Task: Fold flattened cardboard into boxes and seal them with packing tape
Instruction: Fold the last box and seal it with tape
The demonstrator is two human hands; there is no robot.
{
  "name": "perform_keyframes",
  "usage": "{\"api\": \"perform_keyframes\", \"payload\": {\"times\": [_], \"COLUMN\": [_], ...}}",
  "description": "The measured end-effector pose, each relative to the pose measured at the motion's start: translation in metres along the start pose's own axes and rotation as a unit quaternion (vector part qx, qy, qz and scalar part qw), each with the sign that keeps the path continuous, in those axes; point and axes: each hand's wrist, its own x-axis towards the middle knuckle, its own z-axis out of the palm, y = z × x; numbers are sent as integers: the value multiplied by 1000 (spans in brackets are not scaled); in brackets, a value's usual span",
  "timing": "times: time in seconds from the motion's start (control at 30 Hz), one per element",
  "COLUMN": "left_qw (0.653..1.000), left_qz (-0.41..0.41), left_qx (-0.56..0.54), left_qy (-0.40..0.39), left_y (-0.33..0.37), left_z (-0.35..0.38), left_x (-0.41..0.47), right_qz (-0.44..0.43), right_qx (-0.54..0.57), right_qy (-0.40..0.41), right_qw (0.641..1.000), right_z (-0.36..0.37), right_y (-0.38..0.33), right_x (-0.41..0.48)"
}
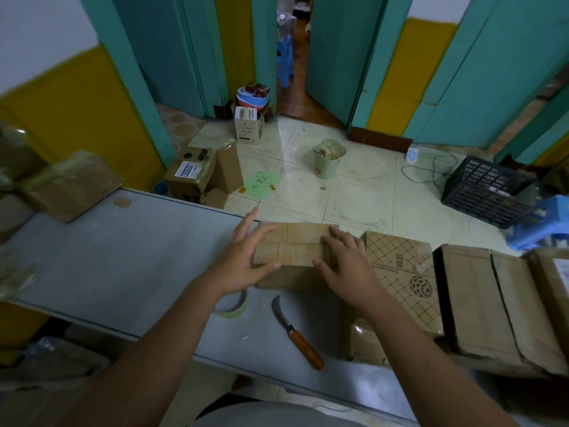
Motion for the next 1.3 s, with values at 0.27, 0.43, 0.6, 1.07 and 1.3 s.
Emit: {"api": "perform_keyframes", "payload": {"times": [0.27,0.43,0.6,1.07,1.3], "left_qw": [986,988,984,979,955], "left_qz": [-101,-97,-76,-127,-117], "left_qx": [-22,112,158,-161,-272], "left_qy": [131,31,15,-1,19], "left_y": [-44,-52,-54,-14,-3], "left_z": [33,48,54,23,6], "left_x": [-69,-79,-81,-25,-24], "right_qz": [-15,-19,-31,-48,35], "right_qx": [7,3,-7,-23,135], "right_qy": [12,19,14,-2,2], "right_qw": [1000,1000,999,999,990], "right_z": [-1,-1,-1,-1,-25], "right_y": [-2,-2,-2,8,12], "right_x": [3,5,7,9,24]}}
